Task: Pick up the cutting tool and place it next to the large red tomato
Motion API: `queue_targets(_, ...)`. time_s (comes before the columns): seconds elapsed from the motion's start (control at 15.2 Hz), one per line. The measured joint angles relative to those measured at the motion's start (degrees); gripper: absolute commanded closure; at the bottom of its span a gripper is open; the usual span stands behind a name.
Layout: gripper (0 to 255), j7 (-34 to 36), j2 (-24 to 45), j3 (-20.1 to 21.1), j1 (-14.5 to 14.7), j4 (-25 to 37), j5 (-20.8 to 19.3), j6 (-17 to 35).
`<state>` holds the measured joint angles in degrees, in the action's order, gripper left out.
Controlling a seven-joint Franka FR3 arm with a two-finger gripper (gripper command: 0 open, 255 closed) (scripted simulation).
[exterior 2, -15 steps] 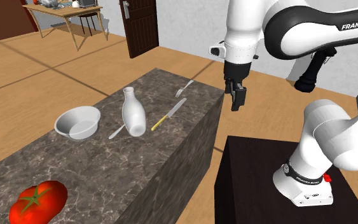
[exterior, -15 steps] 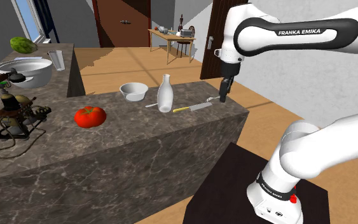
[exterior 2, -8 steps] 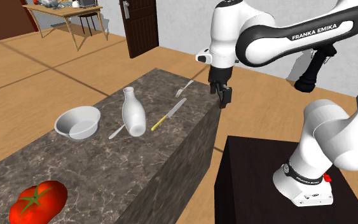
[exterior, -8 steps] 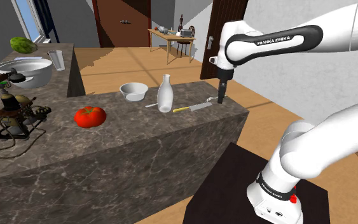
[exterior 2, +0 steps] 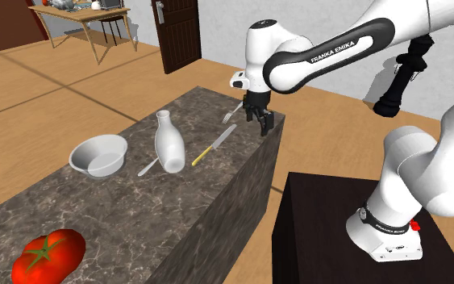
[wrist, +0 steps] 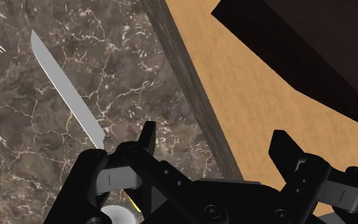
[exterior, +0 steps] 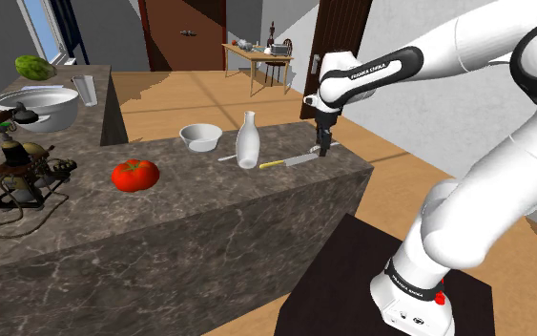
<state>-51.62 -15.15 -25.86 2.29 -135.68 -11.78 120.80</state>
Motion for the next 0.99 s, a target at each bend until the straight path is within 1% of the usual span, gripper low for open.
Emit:
queue_targets(0.26, 0, -11.80, 10.51, -3.52, 1.32, 5.13, 5.13, 5.33)
queue_targets(0.4, 0, -18.09, 15.62, -4.40, 1.28, 8.51, 8.47, 6.66)
queue_targets(0.53, 0, -23.89, 20.45, -4.43, 0.83, 11.16, 11.87, 8.33)
queue_targets(0.66, 0, -29.63, 25.52, -3.82, -0.22, 14.93, 15.38, 9.01)
queue_targets(0.99, 0, -42.43, 38.46, -0.19, -4.92, 26.41, 22.72, 9.30)
